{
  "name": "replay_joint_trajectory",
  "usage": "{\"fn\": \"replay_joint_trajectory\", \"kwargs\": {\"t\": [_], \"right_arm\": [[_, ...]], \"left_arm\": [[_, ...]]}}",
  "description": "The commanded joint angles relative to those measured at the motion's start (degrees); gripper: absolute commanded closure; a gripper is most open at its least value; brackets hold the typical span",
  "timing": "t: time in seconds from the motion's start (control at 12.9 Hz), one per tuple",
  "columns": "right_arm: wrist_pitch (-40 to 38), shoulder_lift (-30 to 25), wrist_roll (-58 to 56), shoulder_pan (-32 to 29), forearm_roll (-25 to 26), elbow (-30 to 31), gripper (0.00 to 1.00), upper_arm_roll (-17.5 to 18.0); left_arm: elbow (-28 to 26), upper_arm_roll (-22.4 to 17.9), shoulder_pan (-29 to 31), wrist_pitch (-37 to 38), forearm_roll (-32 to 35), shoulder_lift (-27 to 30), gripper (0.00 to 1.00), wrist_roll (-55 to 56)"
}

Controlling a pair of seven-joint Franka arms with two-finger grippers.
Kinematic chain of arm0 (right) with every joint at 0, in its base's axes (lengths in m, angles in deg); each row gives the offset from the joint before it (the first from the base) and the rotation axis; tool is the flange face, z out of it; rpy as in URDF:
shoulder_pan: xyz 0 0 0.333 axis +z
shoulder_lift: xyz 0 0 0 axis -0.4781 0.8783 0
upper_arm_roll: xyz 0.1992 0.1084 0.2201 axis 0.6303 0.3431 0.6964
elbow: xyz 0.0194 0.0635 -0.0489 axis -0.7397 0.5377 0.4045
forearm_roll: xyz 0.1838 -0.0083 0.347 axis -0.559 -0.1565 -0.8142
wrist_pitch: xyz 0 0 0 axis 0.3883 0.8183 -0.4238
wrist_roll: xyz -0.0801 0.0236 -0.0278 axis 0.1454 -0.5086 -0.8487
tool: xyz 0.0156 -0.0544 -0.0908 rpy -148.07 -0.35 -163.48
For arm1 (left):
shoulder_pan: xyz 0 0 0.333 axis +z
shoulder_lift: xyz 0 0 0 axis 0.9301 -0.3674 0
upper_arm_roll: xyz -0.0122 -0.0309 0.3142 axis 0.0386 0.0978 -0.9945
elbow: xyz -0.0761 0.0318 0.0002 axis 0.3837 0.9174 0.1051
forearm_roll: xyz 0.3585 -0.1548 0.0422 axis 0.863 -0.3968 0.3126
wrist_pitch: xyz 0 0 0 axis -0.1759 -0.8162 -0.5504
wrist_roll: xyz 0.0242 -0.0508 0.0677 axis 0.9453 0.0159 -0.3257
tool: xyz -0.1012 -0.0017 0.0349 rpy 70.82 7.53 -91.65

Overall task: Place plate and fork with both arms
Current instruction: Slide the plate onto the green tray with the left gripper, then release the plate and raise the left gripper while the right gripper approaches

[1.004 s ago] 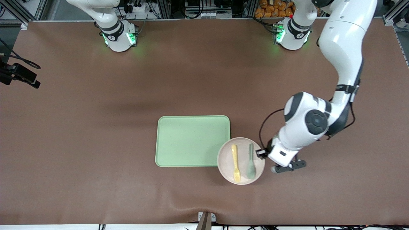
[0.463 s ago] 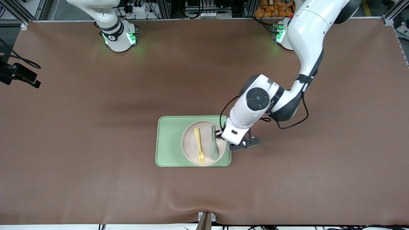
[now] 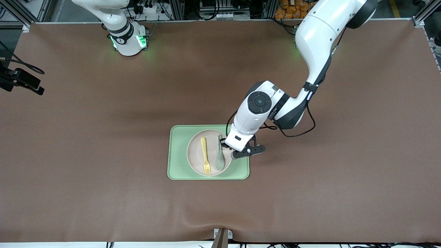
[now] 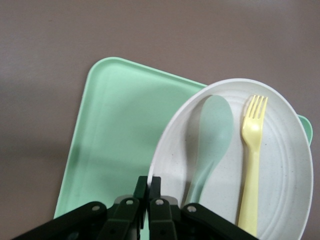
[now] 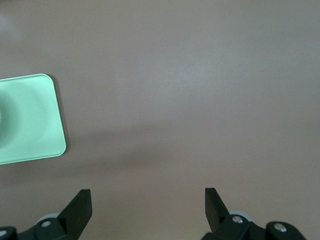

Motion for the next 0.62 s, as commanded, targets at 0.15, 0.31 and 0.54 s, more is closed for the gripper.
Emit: {"fn": "replay_joint_trajectory", "kwargs": {"t": [0.15, 0.31, 0.54], "right_arm": [[-1.24, 0.68, -0.76, -1.09, -0.48, -0.6, 0.0, 0.8], [-1.24, 1.73, -0.76, -0.75, -0.48, -0.6, 0.0, 0.8], [-1.24, 4.09, -0.59, 1.18, -0.4, -0.78, 0.0, 0.97]], "left_arm": [[-0.57, -0.36, 0.92, -4.91, 0.81, -2.21, 1.0, -9.88], [-0.66, -0.36, 0.92, -5.27, 0.89, -3.61, 1.0, -10.7], [-0.84, -0.36, 0.22, -7.12, 0.89, -5.9, 1.0, -10.53]]}}
